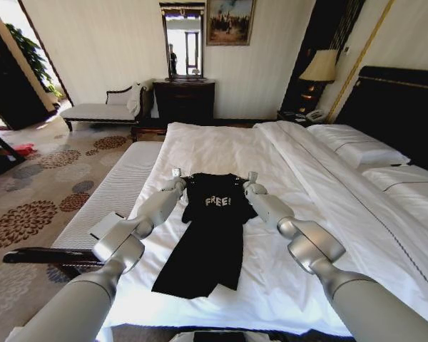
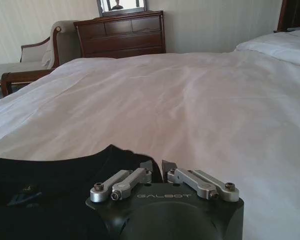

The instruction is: Fold the clothes on the bed.

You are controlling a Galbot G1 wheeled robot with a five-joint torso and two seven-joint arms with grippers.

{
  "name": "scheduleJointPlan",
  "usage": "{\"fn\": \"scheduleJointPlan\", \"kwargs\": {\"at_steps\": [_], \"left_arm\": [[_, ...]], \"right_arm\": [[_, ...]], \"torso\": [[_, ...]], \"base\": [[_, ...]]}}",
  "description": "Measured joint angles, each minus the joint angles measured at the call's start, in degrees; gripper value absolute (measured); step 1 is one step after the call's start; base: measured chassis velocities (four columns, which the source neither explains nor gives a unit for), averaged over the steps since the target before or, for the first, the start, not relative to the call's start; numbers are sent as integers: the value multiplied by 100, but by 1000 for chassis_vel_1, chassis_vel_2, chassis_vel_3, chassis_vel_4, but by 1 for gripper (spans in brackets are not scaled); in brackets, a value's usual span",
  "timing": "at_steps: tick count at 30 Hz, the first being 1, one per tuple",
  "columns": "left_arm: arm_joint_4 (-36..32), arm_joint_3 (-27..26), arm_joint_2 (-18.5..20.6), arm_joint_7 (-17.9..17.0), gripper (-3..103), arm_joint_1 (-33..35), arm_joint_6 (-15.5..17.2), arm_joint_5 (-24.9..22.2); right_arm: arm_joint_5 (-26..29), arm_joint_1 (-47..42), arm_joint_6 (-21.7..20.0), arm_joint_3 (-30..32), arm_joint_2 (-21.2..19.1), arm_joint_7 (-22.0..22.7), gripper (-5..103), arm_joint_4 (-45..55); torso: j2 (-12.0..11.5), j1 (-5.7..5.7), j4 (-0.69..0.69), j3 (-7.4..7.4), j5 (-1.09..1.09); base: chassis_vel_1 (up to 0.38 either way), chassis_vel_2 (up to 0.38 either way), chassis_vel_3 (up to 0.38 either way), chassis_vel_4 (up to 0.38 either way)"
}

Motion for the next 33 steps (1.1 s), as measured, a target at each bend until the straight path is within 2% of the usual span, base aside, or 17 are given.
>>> {"fn": "scheduleJointPlan", "kwargs": {"at_steps": [4, 10, 11, 13, 14, 16, 17, 18, 20, 21, 23, 24, 26, 27, 28, 31, 33], "left_arm": [[-12, -130, -44, 97, 8, 61, -22, 23], [-46, -217, -69, 70, 35, 130, 14, 117], [-46, -217, -69, 70, 35, 130, 14, 117], [-150, -241, -15, 52, 41, 139, 47, 178], [-237, -255, 45, 28, 46, 159, 58, 206], [-546, -300, 216, -88, 58, 266, 99, 192], [-546, -300, 216, -88, 58, 266, 99, 192], [-774, -314, 335, -167, 58, 342, 113, 142], [-1604, -318, 868, -490, 69, 627, 168, -42], [-1604, -318, 868, -490, 69, 627, 168, -42], [-2421, -324, 1359, -869, 80, 957, 228, -68], [-2421, -324, 1359, -869, 80, 957, 228, -68], [-3289, -322, 1865, -1050, 90, 1357, 204, 36], [-3903, -369, 2179, -1129, 96, 1732, 177, 75], [-3903, -369, 2179, -1129, 96, 1732, 177, 75], [-5150, -493, 2764, -1321, 99, 2518, 150, 88], [-5595, -553, 3001, -1356, 100, 2798, 137, 108]], "right_arm": [[3, -110, -58, -158, -114, -95, 18, 343], [92, -138, -110, -288, -153, -56, 45, 470], [92, -138, -110, -288, -153, -56, 45, 470], [204, -179, -150, -286, -232, 39, 56, 672], [277, -222, -190, -272, -302, 111, 56, 835], [457, -352, -321, -169, -518, 308, 67, 1329], [457, -352, -321, -169, -518, 308, 67, 1329], [539, -423, -385, -113, -652, 404, 72, 1574], [829, -699, -594, 73, -1277, 690, 83, 2473], [829, -699, -594, 73, -1277, 690, 83, 2473], [991, -1006, -682, 275, -1914, 798, 88, 3192], [991, -1006, -682, 275, -1914, 798, 88, 3192], [1089, -1413, -736, 504, -2331, 823, 98, 3819], [1184, -1796, -792, 741, -2587, 871, 99, 4408], [1184, -1796, -792, 741, -2587, 871, 99, 4408], [1340, -2585, -973, 1326, -2995, 1042, 100, 5578], [1428, -2926, -1035, 1634, -3159, 1076, 100, 5983]], "torso": [[0, 0, 1, 0, 2], [0, 0, 3, 0, 1], [0, 0, 3, 0, 1], [0, 0, 2, 0, 1], [0, 0, 1, 0, 1], [0, 1, 2, 0, 1], [0, 1, 2, 0, 1], [0, 1, 3, 0, 1], [0, 0, 5, 0, 2], [0, 0, 5, 0, 2], [0, 0, 1, -1, -2], [0, 0, 1, -1, -2], [0, -1, -5, -2, 2], [1, -1, -3, -2, 5], [1, -1, -3, -2, 5], [1, -1, 6, -2, 1], [1, -2, 6, -2, 0]], "base": [[0, 0, 0, 0], [0, 0, 0, 0], [0, 0, 0, 0], [0, 0, 0, 0], [0, 0, 0, 0], [0, 0, 0, 0], [0, 0, 0, 0], [0, 0, 0, 0], [0, 0, 0, 0], [0, 0, 0, 0], [0, 0, 0, 0], [0, 0, 0, 0], [0, 0, 0, 0], [0, 0, 0, 0], [0, 0, 0, 0], [0, 0, 0, 0], [0, 0, 0, 0]]}}
